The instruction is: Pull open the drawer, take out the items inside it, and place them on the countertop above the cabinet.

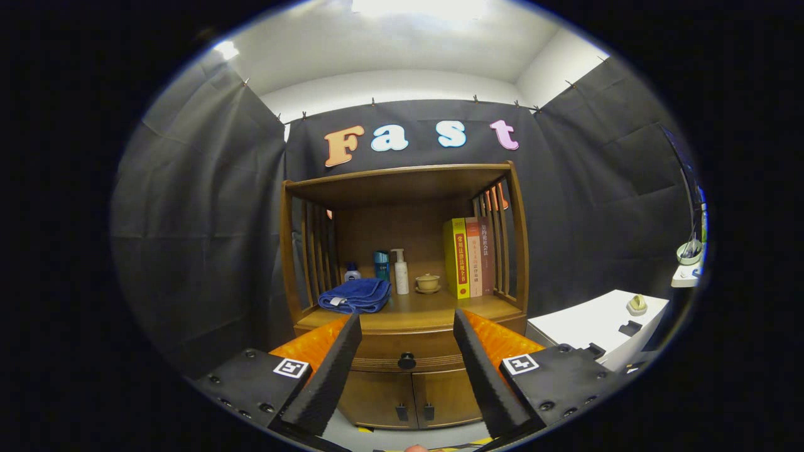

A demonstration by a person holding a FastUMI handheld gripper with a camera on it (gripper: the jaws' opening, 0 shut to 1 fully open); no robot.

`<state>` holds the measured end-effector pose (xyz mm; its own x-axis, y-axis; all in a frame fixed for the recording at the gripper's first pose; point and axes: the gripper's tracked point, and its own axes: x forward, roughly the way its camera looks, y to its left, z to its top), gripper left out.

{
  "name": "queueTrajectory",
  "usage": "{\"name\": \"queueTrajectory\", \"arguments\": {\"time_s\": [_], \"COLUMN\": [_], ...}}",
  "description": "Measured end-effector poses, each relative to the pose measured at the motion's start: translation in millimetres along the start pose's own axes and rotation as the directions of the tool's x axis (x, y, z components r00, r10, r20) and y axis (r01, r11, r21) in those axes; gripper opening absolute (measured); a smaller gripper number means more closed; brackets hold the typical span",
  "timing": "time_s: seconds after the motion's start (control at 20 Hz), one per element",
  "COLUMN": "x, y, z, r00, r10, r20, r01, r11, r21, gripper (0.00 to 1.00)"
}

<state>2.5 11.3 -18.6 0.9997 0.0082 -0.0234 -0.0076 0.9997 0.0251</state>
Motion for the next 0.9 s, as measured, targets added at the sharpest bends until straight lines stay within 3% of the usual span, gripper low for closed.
{"name": "queueTrajectory", "arguments": {"time_s": [0.5,0.75,0.9], "x": [37,104,151], "y": [2,-5,-17], "z": [-24,-100,-159], "r00": [0.996,0.998,0.998], "r10": [0.011,-0.017,-0.056], "r20": [0.094,0.056,0.023], "r01": [-0.018,0.013,0.056], "r11": [0.997,0.997,0.998], "r21": [0.081,0.08,0.009], "gripper": [0.96,0.96,0.97]}}
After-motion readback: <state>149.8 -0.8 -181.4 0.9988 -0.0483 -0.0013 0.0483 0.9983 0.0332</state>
